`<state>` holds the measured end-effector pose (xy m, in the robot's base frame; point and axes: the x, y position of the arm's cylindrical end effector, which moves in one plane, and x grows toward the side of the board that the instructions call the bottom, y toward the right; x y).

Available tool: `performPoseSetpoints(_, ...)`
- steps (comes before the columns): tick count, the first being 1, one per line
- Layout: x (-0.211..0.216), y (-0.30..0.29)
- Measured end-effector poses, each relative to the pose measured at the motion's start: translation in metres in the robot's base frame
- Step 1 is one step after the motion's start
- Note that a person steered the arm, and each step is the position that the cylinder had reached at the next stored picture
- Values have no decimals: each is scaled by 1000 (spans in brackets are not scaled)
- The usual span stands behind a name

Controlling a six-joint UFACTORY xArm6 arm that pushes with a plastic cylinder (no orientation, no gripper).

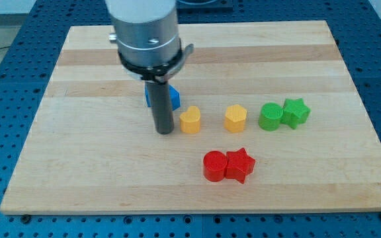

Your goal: Push the yellow heart into the yellow hexagon

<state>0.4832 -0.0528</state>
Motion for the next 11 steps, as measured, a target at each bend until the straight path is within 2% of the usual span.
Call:
performPoseSetpoints(3, -15, 38)
performPoseSetpoints(8, -5, 41)
performPoseSetpoints(9, 17, 60)
performPoseSetpoints(11, 28, 121)
